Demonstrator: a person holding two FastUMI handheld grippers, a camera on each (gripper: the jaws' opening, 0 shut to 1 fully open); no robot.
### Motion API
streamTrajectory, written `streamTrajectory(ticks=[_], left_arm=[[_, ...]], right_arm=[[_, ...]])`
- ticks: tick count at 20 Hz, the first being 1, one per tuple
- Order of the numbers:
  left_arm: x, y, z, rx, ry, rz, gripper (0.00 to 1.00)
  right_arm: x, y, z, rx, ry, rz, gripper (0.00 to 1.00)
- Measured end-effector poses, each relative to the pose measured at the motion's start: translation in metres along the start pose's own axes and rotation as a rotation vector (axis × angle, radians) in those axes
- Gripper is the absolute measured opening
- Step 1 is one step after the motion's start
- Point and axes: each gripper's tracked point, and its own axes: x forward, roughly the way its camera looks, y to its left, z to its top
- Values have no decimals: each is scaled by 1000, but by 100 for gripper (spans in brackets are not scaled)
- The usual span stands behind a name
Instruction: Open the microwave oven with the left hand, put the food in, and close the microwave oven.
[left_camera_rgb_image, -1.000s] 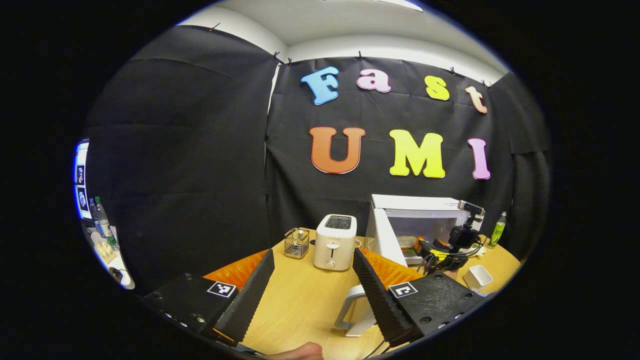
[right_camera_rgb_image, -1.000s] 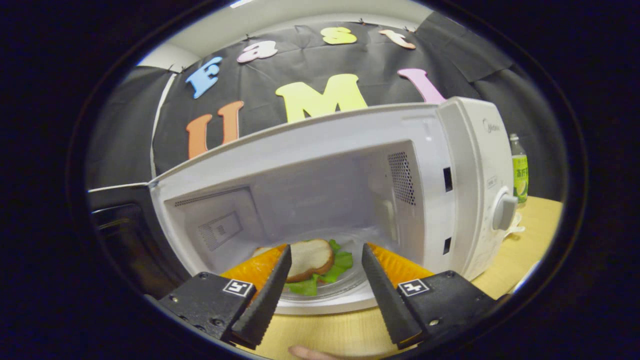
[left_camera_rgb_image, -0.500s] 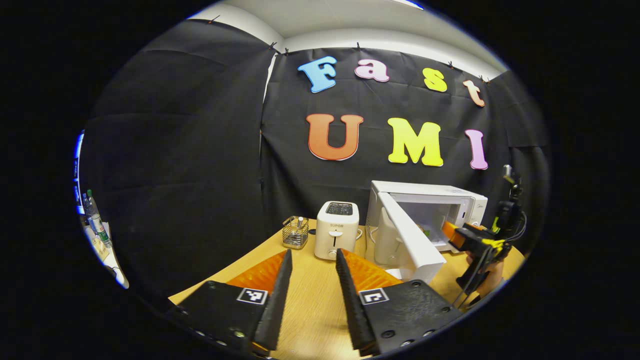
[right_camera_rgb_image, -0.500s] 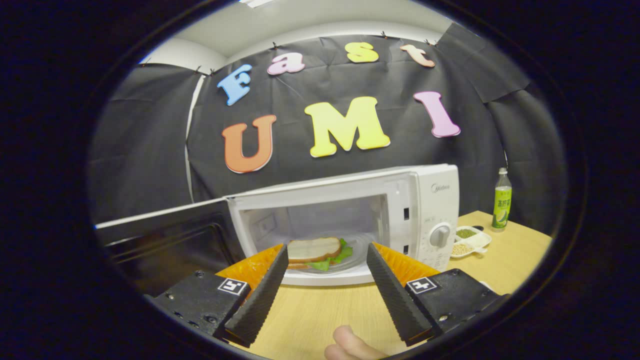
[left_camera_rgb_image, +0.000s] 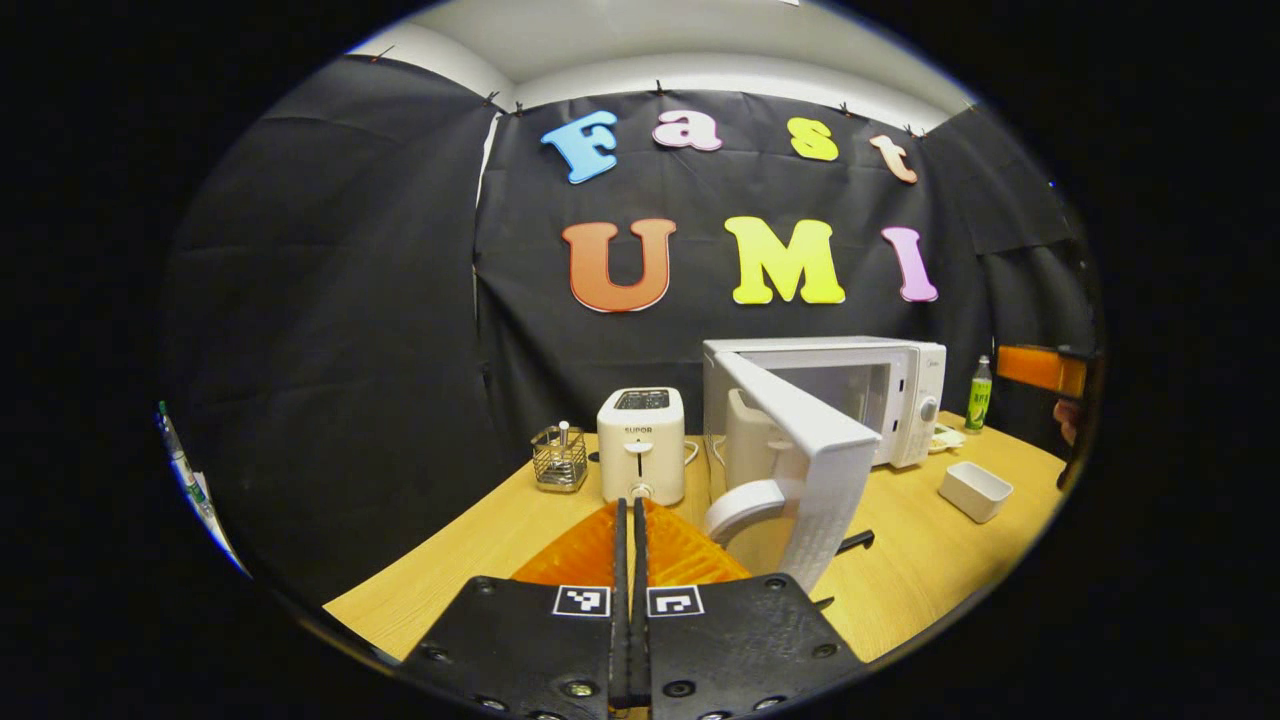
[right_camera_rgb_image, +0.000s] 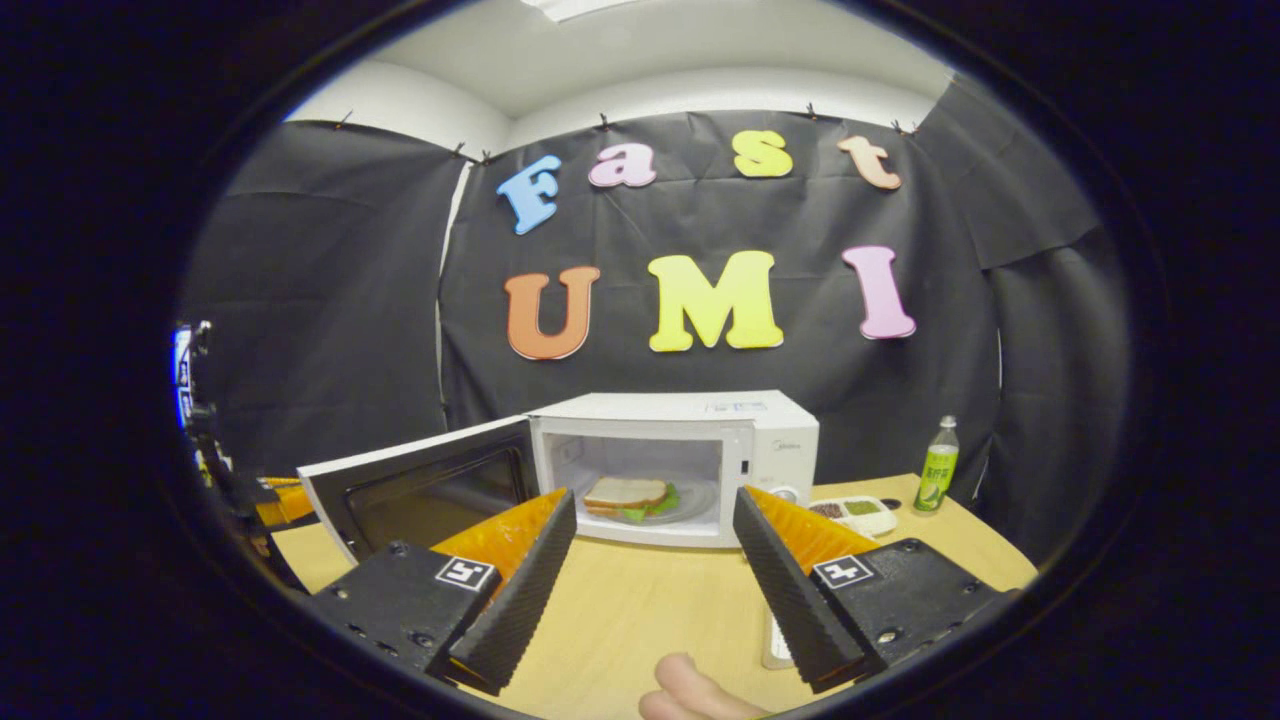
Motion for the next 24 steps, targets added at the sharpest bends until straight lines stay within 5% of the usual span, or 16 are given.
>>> streamTrajectory(ticks=[1, 2, 6, 7, 8, 11, 15, 16, 17, 21, 22, 23, 24], left_arm=[[0, 0, -5, -15, 8, -10, 0], [-3, -9, -11, -41, 22, -34, 0], [-9, -27, -22, -104, 47, -76, 0], [-13, -35, -20, -120, 43, -96, 0], [-14, -42, -19, -130, 41, -111, 0], [-12, -70, -18, -129, 35, -162, 0], [-6, -114, -18, -117, 39, -268, 0], [-3, -127, -17, -121, 33, -310, 0], [2, -140, -17, -124, 32, -349, 0], [15, -183, -10, -132, 13, -502, 0], [20, -192, -8, -122, 5, -528, 0], [25, -203, -4, -111, -6, -553, 0], [29, -214, -2, -104, -14, -580, 0]], right_arm=[[-12, -2, 8, 9, 2, 12, 92], [-23, -9, 15, 13, -5, 8, 100], [-61, -33, 46, -13, -66, -44, 100], [-68, -31, 49, -8, -68, -35, 91], [-73, -29, 49, 8, -61, -17, 100], [-84, -29, 45, 48, -26, 34, 92], [-94, -47, 48, 60, -22, 8, 91], [-94, -52, 48, 56, -26, -3, 100], [-96, -56, 47, 55, -26, -12, 91], [-101, -60, 48, 52, -37, -13, 91], [-102, -60, 49, 48, -42, -12, 100], [-103, -60, 49, 45, -45, -9, 91], [-104, -59, 49, 43, -48, -5, 100]])
